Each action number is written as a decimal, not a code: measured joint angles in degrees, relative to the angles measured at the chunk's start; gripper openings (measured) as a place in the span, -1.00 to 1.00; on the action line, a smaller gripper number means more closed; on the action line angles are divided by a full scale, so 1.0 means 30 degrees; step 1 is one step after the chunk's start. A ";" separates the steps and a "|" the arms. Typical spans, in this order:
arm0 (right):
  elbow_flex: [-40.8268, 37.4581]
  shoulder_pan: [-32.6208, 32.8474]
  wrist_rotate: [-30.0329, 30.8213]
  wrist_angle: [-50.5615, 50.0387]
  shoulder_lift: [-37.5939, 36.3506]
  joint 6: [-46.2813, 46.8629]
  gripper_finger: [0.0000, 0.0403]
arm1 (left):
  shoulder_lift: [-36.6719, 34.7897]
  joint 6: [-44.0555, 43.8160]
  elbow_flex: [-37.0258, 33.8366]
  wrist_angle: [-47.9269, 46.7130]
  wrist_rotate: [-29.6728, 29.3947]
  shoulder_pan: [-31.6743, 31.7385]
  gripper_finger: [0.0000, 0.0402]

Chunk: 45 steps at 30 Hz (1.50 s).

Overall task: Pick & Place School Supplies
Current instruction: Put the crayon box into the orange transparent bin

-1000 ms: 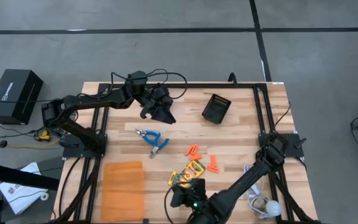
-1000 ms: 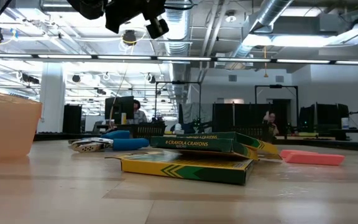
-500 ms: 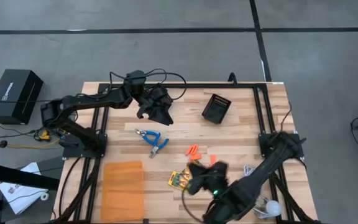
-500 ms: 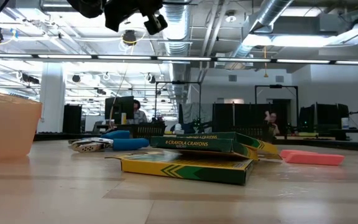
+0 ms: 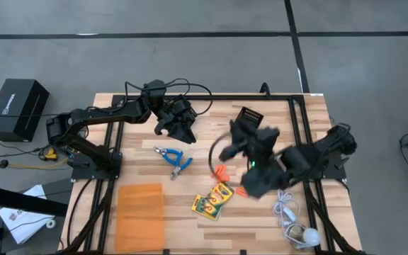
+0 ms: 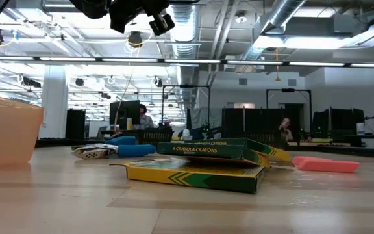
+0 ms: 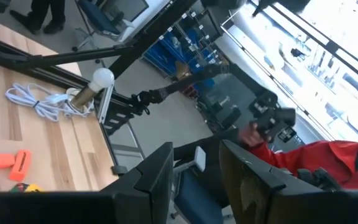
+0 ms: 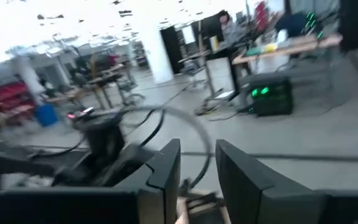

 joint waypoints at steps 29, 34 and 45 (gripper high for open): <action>0.0011 -0.0801 -1.3748 1.4446 -0.2754 -2.0915 -0.73 | 0.0015 0.0233 -0.0007 0.0408 -0.0495 0.0000 -0.37; 0.0013 -0.0950 -2.3693 1.6345 -0.2823 -2.0064 -0.73 | 0.0015 0.0202 -0.0007 0.0435 -0.0508 0.0000 -0.37; -0.0099 -0.1658 -2.6047 0.5943 -0.1272 -0.7808 -0.73 | 0.0015 -0.0015 -0.0007 0.0554 -0.0841 0.0000 -0.37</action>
